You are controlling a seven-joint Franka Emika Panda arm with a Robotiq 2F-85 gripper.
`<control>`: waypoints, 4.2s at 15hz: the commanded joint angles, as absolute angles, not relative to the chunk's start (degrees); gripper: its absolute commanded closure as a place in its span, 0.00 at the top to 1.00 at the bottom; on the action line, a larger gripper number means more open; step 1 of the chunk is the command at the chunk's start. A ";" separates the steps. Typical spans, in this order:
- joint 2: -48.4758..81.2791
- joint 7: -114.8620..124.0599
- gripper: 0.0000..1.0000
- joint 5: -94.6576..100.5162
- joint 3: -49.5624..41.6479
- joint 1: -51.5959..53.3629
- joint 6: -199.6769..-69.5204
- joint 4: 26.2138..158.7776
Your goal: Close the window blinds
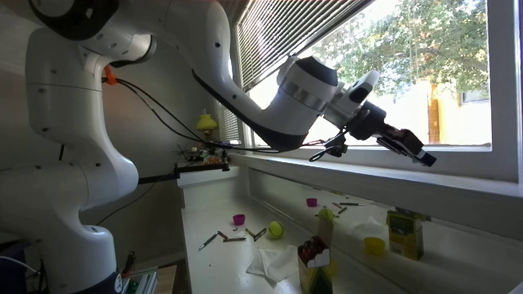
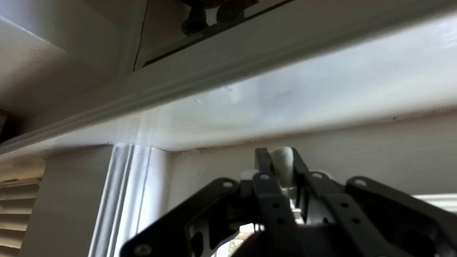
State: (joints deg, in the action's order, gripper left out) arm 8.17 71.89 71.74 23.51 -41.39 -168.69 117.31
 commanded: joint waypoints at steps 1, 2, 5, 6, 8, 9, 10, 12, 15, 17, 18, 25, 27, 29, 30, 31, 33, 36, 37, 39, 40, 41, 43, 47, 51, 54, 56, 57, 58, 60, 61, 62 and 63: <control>6.38 72.16 0.06 71.67 23.86 -40.75 -166.87 117.90; 5.72 72.23 0.05 71.80 23.86 -40.61 -166.46 118.14; 1.89 67.61 0.04 66.57 24.89 -41.24 -166.16 121.17; 0.02 64.73 0.04 63.62 25.26 -41.58 -166.64 122.93; -2.72 58.75 0.04 57.84 23.61 -39.53 -166.77 125.47; -3.27 57.07 0.04 56.51 22.00 -37.52 -165.72 125.82; -3.85 56.58 0.04 56.46 22.00 -37.36 -164.96 126.05; -4.36 57.10 0.04 57.98 21.81 -37.38 -163.37 125.96; -3.67 59.41 0.04 61.02 21.55 -37.85 -162.28 124.61; -2.79 61.98 0.04 63.83 21.39 -38.35 -163.16 123.60; -2.41 62.70 0.04 64.96 21.41 -38.53 -163.11 123.17; 1.99 76.41 0.04 77.05 21.41 -38.80 -163.88 119.86; 3.43 80.56 0.04 80.79 21.33 -38.54 -163.65 118.60; 4.73 83.87 0.04 83.96 21.29 -38.34 -163.32 117.64; 5.33 85.46 0.04 85.57 21.26 -38.26 -163.06 117.20; 5.95 86.70 0.04 86.79 21.24 -38.20 -162.91 116.84; 6.97 88.57 0.04 88.70 21.23 -38.16 -162.76 116.61; 7.74 89.76 0.04 89.89 21.35 -38.10 -162.90 116.43; 7.76 89.87 0.14 89.95 21.38 -38.07 -162.96 116.44; 7.31 89.71 0.40 89.57 21.44 -37.94 -162.83 116.61; 6.95 89.27 0.45 89.18 21.46 -37.92 -162.97 116.88; 6.67 88.77 0.53 88.73 21.47 -37.87 -163.04 117.16; 5.94 89.05 0.67 89.26 21.46 -37.75 -162.55 117.48; 4.93 88.93 0.95 89.08 21.44 -37.84 -162.45 118.03; 3.84 88.95 1.00 88.93 21.46 -37.88 -162.46 118.60; 3.83 89.60 0.95 89.67 21.43 -37.79 -161.60 118.19; 4.00 89.73 0.96 89.71 21.43 -37.76 -160.75 118.11; 4.08 89.71 0.96 89.63 21.44 -37.75 -160.24 118.15; 4.16 89.47 0.94 89.22 21.48 -37.73 -159.77 118.24; 4.18 89.21 0.95 89.02 21.56 -37.68 -159.17 118.43; 4.16 89.26 0.95 88.99 21.59 -37.66 -159.01 118.54; 4.10 89.11 0.93 88.83 21.63 -37.64 -158.91 118.70; 3.94 89.02 0.92 88.72 21.70 -37.60 -158.84 118.91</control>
State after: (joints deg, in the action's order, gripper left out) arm 5.00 87.06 87.01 21.51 -38.00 -160.31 118.20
